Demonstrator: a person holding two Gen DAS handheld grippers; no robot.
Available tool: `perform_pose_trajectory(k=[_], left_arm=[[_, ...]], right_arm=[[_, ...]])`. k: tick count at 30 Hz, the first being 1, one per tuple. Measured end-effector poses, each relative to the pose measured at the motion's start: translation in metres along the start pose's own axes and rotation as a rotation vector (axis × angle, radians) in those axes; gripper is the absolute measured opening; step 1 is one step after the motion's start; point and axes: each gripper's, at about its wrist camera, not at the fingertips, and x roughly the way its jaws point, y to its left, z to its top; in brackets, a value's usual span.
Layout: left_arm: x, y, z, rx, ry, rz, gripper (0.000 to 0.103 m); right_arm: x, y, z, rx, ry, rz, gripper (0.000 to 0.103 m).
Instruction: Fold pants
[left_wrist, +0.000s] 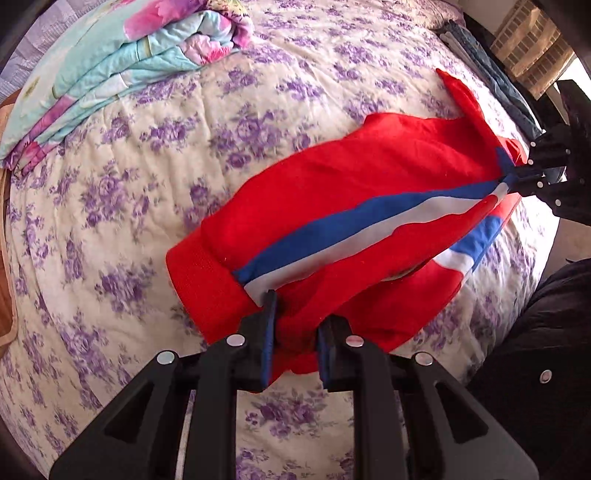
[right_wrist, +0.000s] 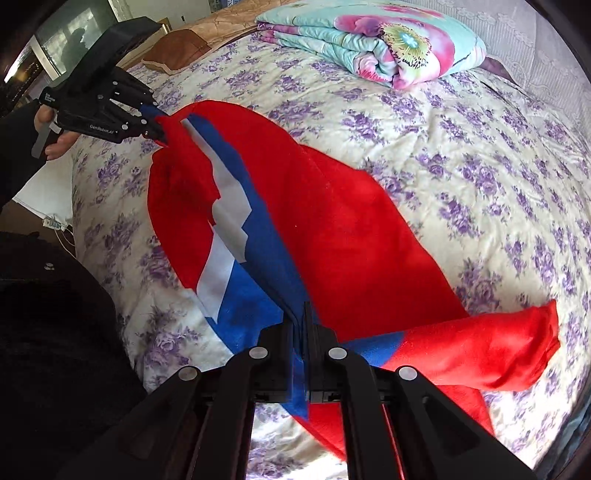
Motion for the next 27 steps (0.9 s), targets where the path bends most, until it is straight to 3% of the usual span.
perform_pose_trajectory(k=[6, 10, 13, 14, 15, 16, 18, 22, 25, 27], left_arm=[[-0.004, -0.007, -0.019, 0.005, 0.001, 0.003, 0.018], [0.027, -0.007, -0.025, 0.002, 0.064, 0.0, 0.02], [0.032, -0.008, -0.022, -0.016, 0.057, -0.003, 0.021], [0.029, -0.008, -0.023, -0.023, 0.058, -0.009, 0.022], [0.023, -0.009, -0.025, -0.031, 0.053, -0.02, 0.03], [0.015, -0.009, -0.029, -0.033, 0.039, -0.036, 0.034], [-0.002, -0.01, -0.04, -0.038, 0.021, -0.016, 0.054], [-0.043, -0.013, -0.06, -0.066, -0.05, -0.027, 0.055], [-0.068, -0.018, -0.053, -0.148, -0.17, -0.11, 0.055], [-0.065, -0.031, -0.036, -0.197, -0.216, -0.135, 0.059]], right_arm=[[0.016, 0.02, -0.021, 0.029, 0.023, 0.013, 0.004], [0.051, 0.022, -0.033, 0.089, 0.053, 0.004, 0.005], [0.074, 0.02, -0.038, 0.144, 0.067, 0.005, 0.005], [0.075, 0.02, -0.038, 0.156, 0.064, 0.008, 0.005], [0.075, 0.02, -0.037, 0.158, 0.065, 0.009, 0.005], [0.074, 0.021, -0.037, 0.153, 0.066, 0.009, 0.005], [0.074, 0.022, -0.037, 0.15, 0.065, 0.01, 0.005], [0.075, 0.024, -0.038, 0.16, 0.053, 0.009, 0.005], [0.075, 0.027, -0.036, 0.159, 0.046, 0.005, 0.006], [0.073, 0.025, -0.039, 0.154, 0.047, 0.001, 0.008]])
